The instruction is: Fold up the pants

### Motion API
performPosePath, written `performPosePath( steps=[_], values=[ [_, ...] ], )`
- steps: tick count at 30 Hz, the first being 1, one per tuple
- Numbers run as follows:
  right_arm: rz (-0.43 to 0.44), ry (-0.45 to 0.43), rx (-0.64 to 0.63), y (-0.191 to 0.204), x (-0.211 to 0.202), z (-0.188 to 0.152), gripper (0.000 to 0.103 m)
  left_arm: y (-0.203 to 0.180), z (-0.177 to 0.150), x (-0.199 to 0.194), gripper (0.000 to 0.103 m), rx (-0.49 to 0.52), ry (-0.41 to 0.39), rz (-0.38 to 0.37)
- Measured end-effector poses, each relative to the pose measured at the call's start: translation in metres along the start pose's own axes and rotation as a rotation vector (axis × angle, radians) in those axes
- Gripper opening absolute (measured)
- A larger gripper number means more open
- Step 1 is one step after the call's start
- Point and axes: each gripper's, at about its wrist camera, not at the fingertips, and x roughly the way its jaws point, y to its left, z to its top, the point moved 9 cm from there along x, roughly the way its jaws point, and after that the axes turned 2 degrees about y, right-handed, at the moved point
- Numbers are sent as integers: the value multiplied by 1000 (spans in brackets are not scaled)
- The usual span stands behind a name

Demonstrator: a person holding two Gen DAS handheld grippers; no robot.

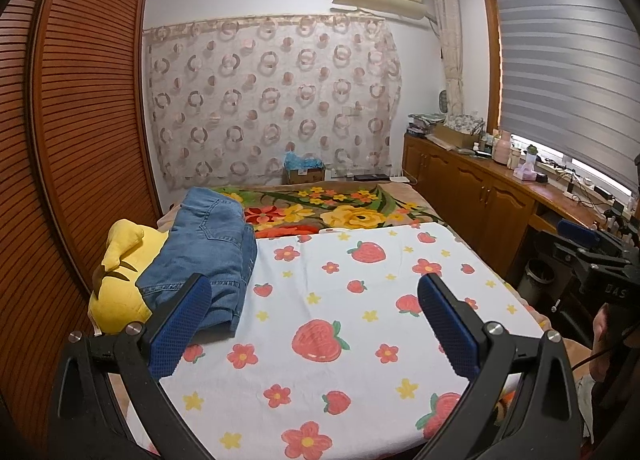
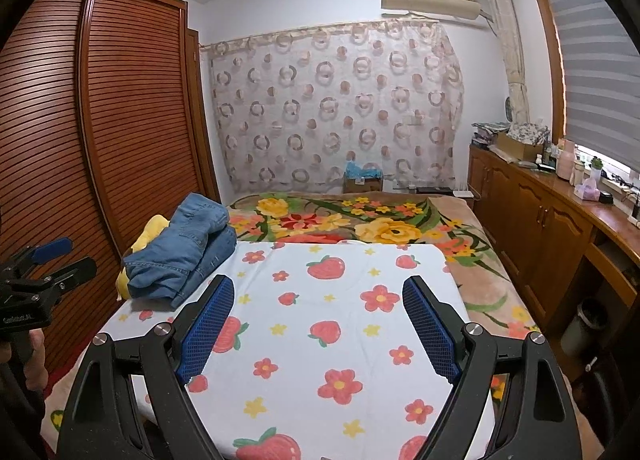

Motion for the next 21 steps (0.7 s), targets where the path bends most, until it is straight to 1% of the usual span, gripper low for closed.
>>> performPosePath(
  steps=[21],
  values=[
    [-3,-5,-16,-2,0,-1,88,4,-2,0,103,-2,5,-2]
  ],
)
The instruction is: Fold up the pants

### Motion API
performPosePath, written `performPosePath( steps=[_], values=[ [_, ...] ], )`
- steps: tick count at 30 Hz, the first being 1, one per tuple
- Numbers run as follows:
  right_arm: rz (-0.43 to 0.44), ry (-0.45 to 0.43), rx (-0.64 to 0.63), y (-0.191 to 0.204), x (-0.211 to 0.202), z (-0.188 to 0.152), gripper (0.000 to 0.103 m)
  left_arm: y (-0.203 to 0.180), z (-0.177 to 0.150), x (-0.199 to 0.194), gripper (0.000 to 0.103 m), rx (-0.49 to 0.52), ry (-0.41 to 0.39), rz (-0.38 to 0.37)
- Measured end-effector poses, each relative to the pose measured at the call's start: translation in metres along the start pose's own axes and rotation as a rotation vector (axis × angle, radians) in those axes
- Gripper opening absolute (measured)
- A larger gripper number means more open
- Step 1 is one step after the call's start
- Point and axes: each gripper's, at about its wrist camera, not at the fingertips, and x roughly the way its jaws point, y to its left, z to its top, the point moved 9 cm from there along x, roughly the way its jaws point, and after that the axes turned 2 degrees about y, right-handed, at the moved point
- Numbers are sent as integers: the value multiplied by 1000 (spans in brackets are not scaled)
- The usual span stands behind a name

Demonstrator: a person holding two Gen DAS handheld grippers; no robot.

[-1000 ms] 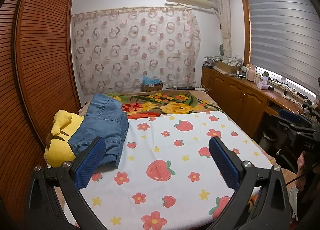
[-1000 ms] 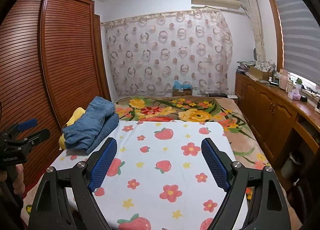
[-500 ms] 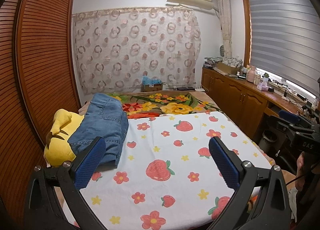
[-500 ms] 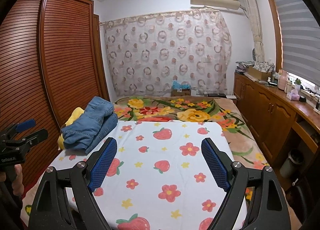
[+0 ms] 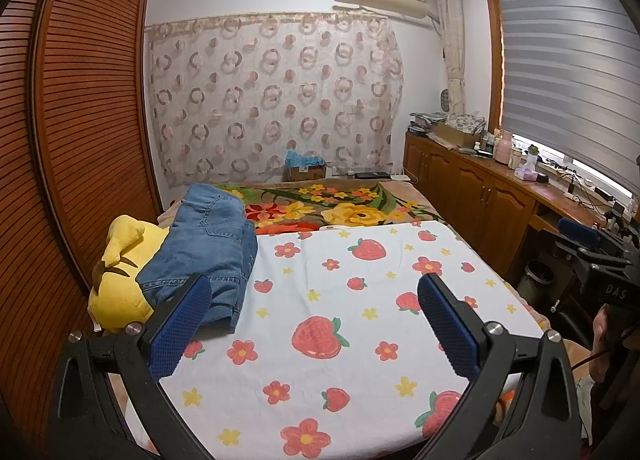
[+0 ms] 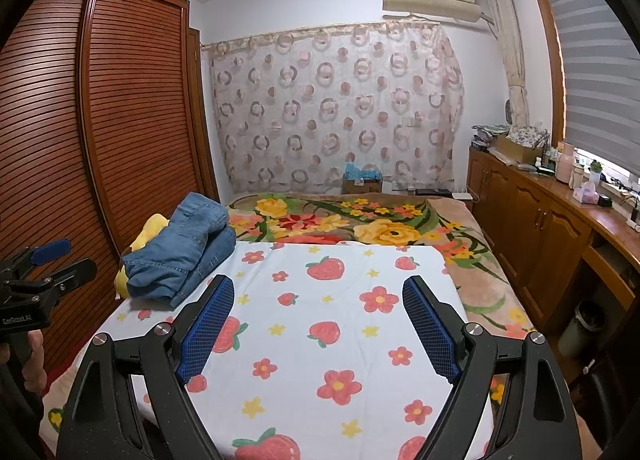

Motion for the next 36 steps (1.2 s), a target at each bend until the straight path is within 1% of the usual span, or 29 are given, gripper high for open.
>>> performPosePath(
  steps=[24,36],
  values=[
    [13,3,0,-4,-3,2,88,1,-2,-1,103,-1,1,-2],
    [7,0,2,-5,-5,4,88,1,-1,0,103,-1,1,-1]
  ],
)
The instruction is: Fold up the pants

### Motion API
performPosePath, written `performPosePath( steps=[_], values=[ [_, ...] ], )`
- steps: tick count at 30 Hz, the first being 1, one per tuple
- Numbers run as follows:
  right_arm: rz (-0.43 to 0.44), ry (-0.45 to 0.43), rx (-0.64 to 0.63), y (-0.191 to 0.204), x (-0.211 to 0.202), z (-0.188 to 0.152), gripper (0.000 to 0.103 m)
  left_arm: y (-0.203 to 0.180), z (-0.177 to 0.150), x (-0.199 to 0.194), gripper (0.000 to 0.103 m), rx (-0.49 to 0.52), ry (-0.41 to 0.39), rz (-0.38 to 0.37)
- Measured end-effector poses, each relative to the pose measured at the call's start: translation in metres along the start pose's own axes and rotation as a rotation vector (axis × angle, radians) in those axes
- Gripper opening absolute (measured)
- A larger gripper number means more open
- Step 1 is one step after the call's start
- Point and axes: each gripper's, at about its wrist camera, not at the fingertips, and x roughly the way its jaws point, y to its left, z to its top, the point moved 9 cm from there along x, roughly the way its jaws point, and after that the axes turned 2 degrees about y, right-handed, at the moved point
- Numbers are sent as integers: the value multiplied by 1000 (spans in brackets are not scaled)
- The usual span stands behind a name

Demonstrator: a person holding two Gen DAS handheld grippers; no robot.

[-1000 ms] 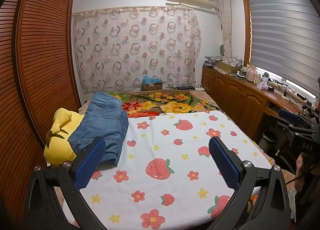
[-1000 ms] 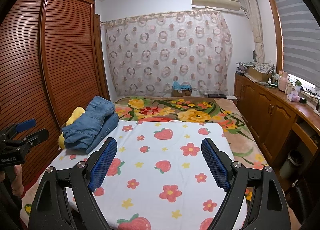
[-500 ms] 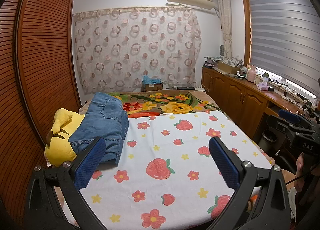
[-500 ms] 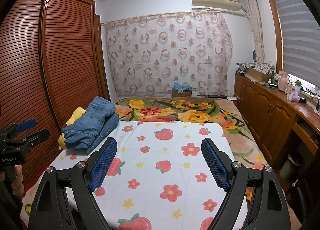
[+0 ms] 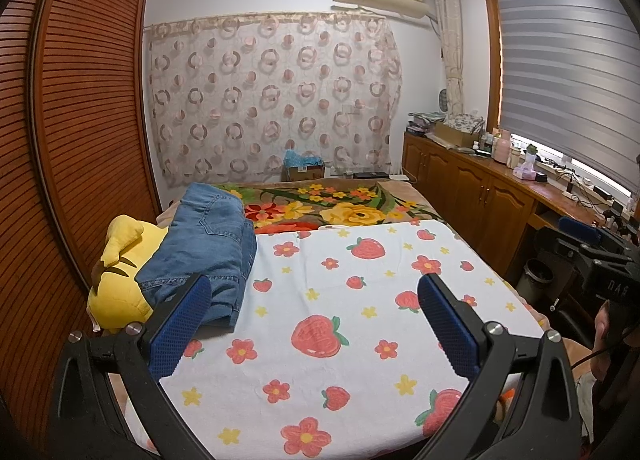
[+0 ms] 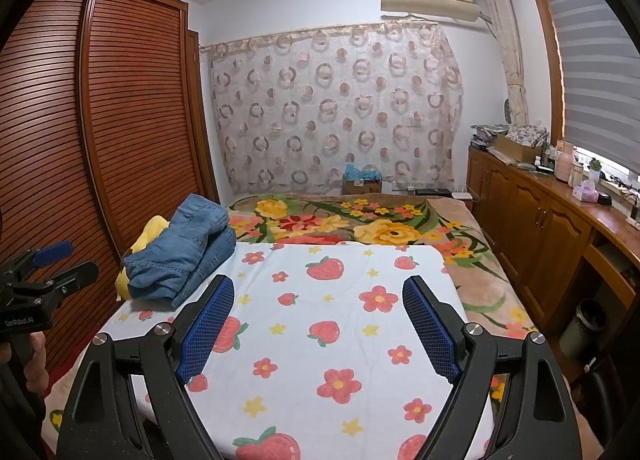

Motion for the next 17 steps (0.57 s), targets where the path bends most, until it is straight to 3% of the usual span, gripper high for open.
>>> performPosePath(
  steps=[17],
  values=[
    [-2,1,1,0,0,-1,88,0,0,-1,103,-1,0,1]
  ],
)
